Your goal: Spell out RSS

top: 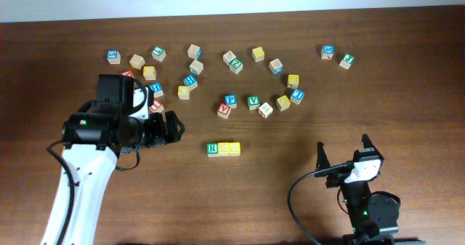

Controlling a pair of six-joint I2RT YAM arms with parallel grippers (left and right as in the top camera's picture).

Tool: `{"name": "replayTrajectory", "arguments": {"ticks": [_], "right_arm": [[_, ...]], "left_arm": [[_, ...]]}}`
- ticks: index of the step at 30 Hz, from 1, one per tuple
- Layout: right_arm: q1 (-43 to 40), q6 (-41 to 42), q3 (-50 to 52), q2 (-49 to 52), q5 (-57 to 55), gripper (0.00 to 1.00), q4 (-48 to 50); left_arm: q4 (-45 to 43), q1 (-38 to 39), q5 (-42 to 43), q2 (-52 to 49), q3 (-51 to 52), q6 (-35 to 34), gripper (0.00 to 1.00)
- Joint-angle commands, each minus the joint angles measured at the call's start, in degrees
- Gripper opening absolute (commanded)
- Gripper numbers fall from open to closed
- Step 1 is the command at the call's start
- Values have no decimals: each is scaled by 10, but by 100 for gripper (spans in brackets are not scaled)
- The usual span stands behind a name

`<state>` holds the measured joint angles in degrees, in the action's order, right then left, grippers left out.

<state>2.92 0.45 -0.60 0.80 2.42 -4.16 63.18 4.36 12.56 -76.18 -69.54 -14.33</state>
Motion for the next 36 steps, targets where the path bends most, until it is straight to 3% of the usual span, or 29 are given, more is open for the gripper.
{"name": "replayTrajectory", "arguments": {"ticks": [1,36], "right_arm": [[-18,16,3,-6,-12,98,-6],[-18,14,3,-6,-7,98,-4]], "left_arm": [[-1,-1,-4,4,-3,3,99],[17,-2,-12,5,5,3,99]]}}
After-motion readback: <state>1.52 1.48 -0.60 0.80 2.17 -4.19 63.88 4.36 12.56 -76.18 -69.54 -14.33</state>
